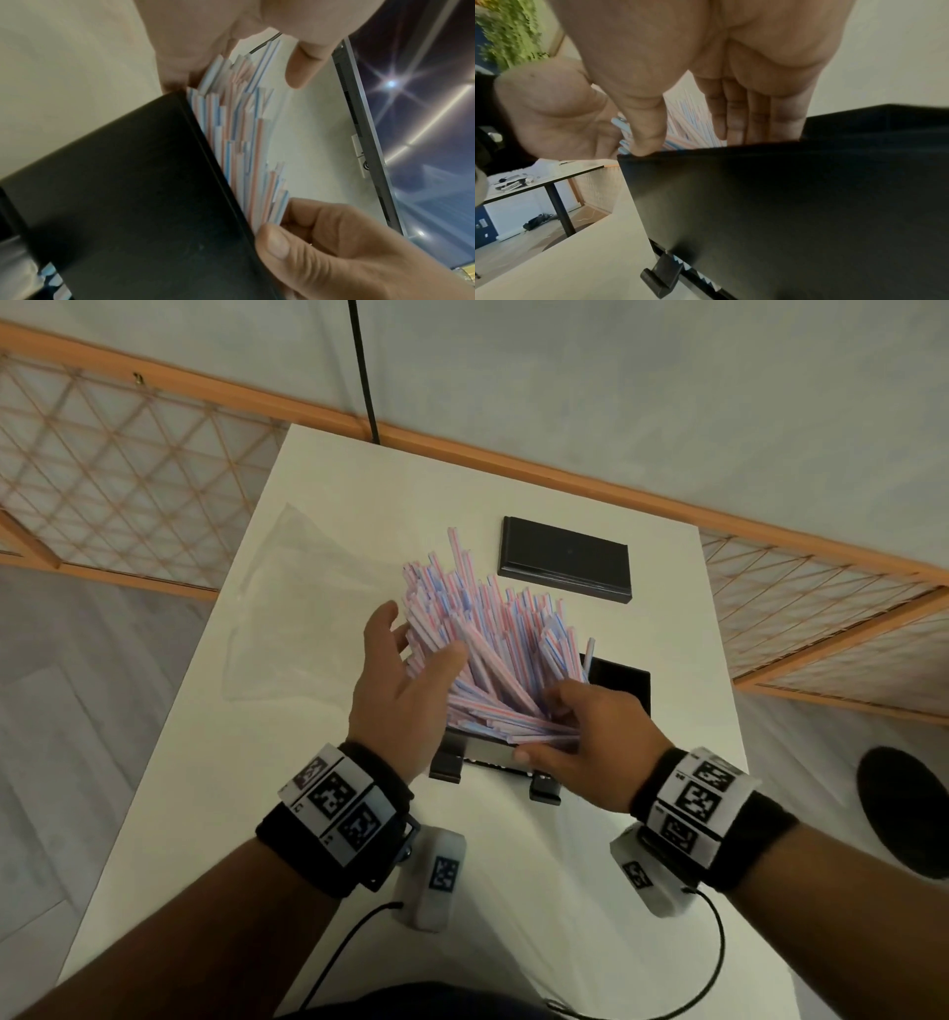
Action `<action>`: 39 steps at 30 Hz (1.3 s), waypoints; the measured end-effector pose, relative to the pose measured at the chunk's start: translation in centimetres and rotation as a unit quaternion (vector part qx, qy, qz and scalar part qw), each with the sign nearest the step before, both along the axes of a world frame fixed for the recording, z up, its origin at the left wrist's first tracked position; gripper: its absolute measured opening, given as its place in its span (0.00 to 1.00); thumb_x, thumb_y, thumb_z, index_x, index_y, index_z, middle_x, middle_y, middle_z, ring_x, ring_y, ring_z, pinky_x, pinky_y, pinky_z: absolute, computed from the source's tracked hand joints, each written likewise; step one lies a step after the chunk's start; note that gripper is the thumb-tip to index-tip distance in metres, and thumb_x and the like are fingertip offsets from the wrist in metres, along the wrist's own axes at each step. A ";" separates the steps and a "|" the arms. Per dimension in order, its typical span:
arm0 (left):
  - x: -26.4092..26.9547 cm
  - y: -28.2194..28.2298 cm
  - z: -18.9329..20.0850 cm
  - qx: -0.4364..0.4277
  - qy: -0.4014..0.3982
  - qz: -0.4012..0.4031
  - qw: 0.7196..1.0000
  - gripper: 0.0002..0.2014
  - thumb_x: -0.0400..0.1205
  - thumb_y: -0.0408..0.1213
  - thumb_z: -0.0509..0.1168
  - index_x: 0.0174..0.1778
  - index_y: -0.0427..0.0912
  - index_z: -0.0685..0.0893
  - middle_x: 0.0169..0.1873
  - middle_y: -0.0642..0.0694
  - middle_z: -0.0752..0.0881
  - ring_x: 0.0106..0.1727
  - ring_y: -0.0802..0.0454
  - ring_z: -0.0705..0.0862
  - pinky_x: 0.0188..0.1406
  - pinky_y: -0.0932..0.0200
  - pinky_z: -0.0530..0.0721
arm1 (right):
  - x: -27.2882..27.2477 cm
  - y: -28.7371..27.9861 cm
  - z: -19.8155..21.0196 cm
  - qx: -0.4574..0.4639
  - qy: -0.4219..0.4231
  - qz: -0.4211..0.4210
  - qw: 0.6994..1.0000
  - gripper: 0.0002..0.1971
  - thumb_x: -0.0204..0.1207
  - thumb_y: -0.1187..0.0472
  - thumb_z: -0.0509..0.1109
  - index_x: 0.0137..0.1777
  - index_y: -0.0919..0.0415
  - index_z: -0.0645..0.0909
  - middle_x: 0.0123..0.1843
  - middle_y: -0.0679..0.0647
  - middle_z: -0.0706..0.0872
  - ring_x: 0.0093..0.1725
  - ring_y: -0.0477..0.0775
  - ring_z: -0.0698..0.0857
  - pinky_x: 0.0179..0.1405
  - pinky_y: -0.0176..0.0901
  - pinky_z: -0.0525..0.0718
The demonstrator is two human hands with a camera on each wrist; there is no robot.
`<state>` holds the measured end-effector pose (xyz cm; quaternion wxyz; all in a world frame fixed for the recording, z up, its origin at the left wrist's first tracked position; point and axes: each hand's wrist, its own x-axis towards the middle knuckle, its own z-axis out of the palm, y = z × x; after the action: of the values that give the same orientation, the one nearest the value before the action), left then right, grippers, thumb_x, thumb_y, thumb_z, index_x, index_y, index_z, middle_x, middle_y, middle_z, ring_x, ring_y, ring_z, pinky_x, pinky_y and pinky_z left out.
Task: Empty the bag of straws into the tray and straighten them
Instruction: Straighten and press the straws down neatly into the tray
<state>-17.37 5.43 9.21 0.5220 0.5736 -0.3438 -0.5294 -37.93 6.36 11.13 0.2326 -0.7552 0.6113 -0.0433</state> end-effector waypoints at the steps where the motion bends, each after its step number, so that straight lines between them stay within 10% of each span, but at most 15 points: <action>1: -0.2 0.0 -0.1 -0.006 -0.003 -0.005 1.000 0.45 0.70 0.59 0.72 0.82 0.48 0.67 0.70 0.46 0.84 0.72 0.47 0.82 0.74 0.35 0.78 | -0.1 0.1 -0.3 0.006 0.006 0.002 1.000 0.24 0.69 0.38 0.78 0.52 0.57 0.83 0.45 0.50 0.88 0.43 0.52 0.85 0.45 0.43 0.82; 9: -0.4 -0.1 0.0 -0.005 -0.035 -0.042 0.999 0.37 0.76 0.65 0.60 0.76 0.43 0.73 0.54 0.54 0.85 0.66 0.51 0.83 0.67 0.57 0.78 | -0.1 -0.6 -1.5 -0.029 -0.034 -0.013 0.999 0.25 0.69 0.36 0.76 0.46 0.59 0.84 0.41 0.53 0.85 0.41 0.54 0.82 0.42 0.45 0.81; 16: -0.6 0.0 -0.5 -0.016 -0.064 -0.031 0.997 0.42 0.71 0.69 0.59 0.76 0.45 0.71 0.56 0.64 0.84 0.56 0.70 0.83 0.66 0.55 0.80 | -0.8 -1.2 -0.5 -0.062 -0.032 -0.018 0.997 0.21 0.66 0.38 0.80 0.43 0.55 0.81 0.37 0.46 0.80 0.37 0.46 0.78 0.35 0.32 0.72; 25: -0.8 0.7 -0.9 0.029 -0.084 -0.074 0.993 0.42 0.71 0.74 0.55 0.71 0.45 0.76 0.54 0.55 0.85 0.59 0.52 0.84 0.68 0.45 0.79 | 0.1 -0.1 -2.4 0.037 -0.013 0.072 0.997 0.21 0.81 0.36 0.62 0.44 0.54 0.79 0.34 0.46 0.78 0.35 0.45 0.75 0.38 0.41 0.70; 31: -0.6 0.9 -0.9 0.051 -0.086 -0.085 0.991 0.33 0.82 0.67 0.58 0.69 0.40 0.74 0.50 0.41 0.81 0.51 0.47 0.84 0.55 0.52 0.78 | 1.2 -0.5 -2.7 0.101 0.073 0.010 0.992 0.39 0.69 0.18 0.47 0.50 0.54 0.74 0.39 0.52 0.85 0.41 0.56 0.86 0.42 0.49 0.86; 36: -0.8 1.2 -0.9 0.052 -0.073 -0.090 0.992 0.36 0.72 0.72 0.57 0.68 0.50 0.74 0.58 0.57 0.86 0.61 0.53 0.85 0.69 0.42 0.81 | 2.0 -1.0 -2.5 0.135 0.002 0.023 0.991 0.27 0.73 0.22 0.55 0.43 0.46 0.74 0.37 0.47 0.83 0.41 0.53 0.86 0.44 0.46 0.85; 39: -0.8 1.1 -0.8 0.057 -0.063 -0.092 0.992 0.38 0.68 0.75 0.56 0.64 0.50 0.75 0.56 0.55 0.86 0.60 0.52 0.86 0.68 0.41 0.82 | 1.8 -1.3 -2.8 0.149 0.036 0.014 0.988 0.41 0.61 0.13 0.46 0.44 0.49 0.78 0.38 0.50 0.85 0.40 0.53 0.86 0.44 0.50 0.87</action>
<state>-18.21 6.55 8.42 0.4149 0.6008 -0.3961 -0.5567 -36.12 5.08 8.30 0.3207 -0.7219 0.6082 0.0785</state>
